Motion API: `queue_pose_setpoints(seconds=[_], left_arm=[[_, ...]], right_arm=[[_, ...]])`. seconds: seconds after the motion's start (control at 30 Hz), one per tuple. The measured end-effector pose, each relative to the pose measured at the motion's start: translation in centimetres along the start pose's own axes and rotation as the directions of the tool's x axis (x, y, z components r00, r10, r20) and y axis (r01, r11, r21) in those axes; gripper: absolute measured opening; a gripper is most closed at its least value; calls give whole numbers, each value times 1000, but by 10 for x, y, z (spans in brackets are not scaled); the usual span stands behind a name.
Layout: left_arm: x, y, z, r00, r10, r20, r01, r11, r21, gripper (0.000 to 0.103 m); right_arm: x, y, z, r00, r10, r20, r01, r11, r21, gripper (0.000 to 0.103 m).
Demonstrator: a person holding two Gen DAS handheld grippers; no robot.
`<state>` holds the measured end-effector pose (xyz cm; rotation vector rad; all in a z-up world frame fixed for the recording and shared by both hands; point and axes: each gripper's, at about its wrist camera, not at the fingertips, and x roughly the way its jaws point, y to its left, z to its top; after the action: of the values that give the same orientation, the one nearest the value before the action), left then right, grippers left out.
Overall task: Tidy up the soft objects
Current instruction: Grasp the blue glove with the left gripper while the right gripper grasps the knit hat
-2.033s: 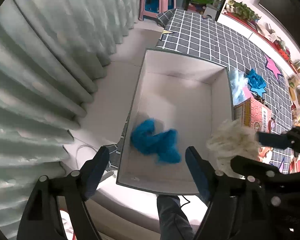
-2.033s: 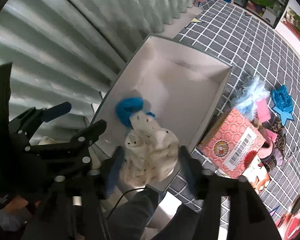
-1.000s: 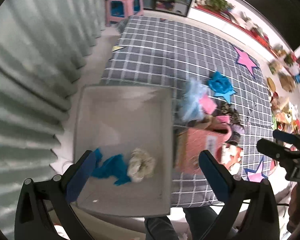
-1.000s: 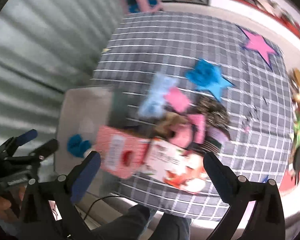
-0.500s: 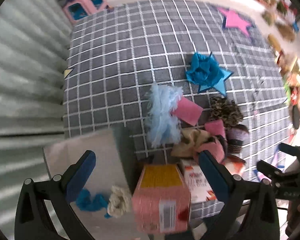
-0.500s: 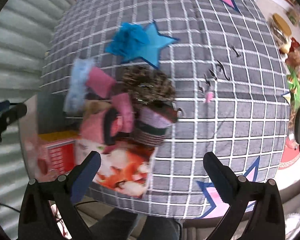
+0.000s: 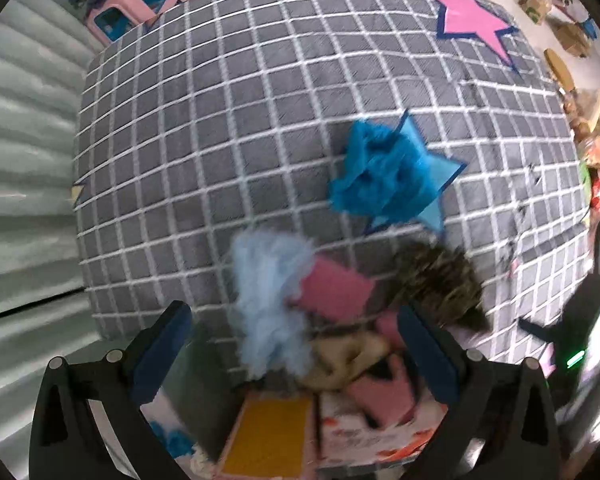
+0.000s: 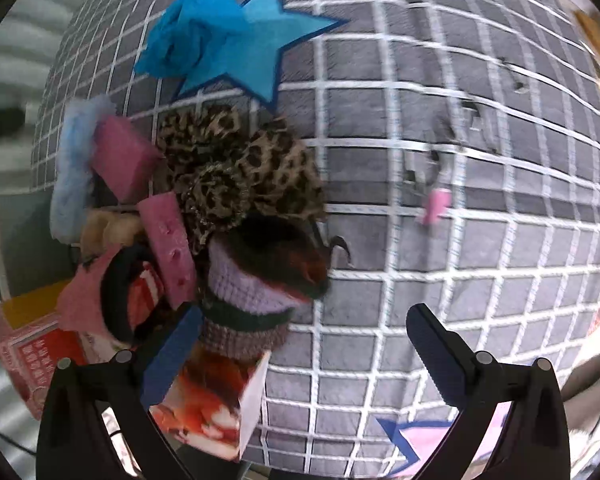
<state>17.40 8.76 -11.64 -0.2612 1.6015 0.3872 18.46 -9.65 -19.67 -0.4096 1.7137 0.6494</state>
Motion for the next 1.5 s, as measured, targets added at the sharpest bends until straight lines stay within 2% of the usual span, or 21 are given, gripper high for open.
queue_pose_setpoints(seconds=[0.23, 0.3, 0.37, 0.43, 0.53, 0.57, 0.7, 0.8, 0.9, 0.93, 1.07, 1.13, 1.37, 1.5], left_arm=[[29, -28, 43, 1000, -28, 0, 28, 999, -40, 103], [37, -36, 54, 1000, -23, 15, 24, 998, -52, 103], [47, -45, 65, 1000, -22, 19, 23, 998, -58, 103], [53, -51, 72, 1000, -14, 24, 16, 998, -61, 103], [66, -61, 80, 999, 31, 21, -29, 998, -50, 102], [71, -62, 82, 999, 32, 8, -32, 998, -46, 98], [91, -57, 83, 998, 5, -57, -9, 997, -70, 88], [97, -52, 82, 998, -11, -67, 6, 997, -79, 83], [103, -54, 79, 997, -44, -61, 40, 997, -68, 68], [104, -56, 79, 997, -54, -58, 51, 997, -61, 60], [95, -80, 85, 999, -26, -23, 25, 999, -21, 41], [86, -84, 84, 1000, -30, -9, 30, 999, -14, 37], [31, -108, 66, 996, -68, 63, 66, 997, 33, 36], [-5, -131, 37, 992, -64, 111, 54, 994, 93, 36]], right_arm=[[15, 5, 2, 999, 32, -12, -33, 999, -32, 103], [14, 4, 1, 999, 52, -5, -53, 998, -41, 97], [14, 3, 0, 998, 61, -2, -61, 997, -49, 96], [12, 6, 1, 997, 72, -1, -72, 996, -56, 89], [10, 5, 2, 989, 150, -13, -150, 988, -37, 61], [9, 6, 2, 984, 179, -18, -180, 983, -34, 49], [-1, 3, -3, 983, 182, -13, -183, 981, -62, 48], [-12, -17, -10, 980, 198, 4, -198, 980, -21, 48], [-22, -40, -17, 979, 202, 26, -202, 979, 28, 48], [-26, -50, -20, 979, 199, 37, -201, 978, 51, 48], [-39, -81, -34, 979, 194, 60, -199, 974, 110, 48], [-46, -90, -36, 979, 190, 68, -198, 971, 133, 48], [-55, -110, -50, 981, 174, 85, -186, 968, 169, 48], [-60, -116, -56, 983, 165, 86, -178, 968, 179, 48]])
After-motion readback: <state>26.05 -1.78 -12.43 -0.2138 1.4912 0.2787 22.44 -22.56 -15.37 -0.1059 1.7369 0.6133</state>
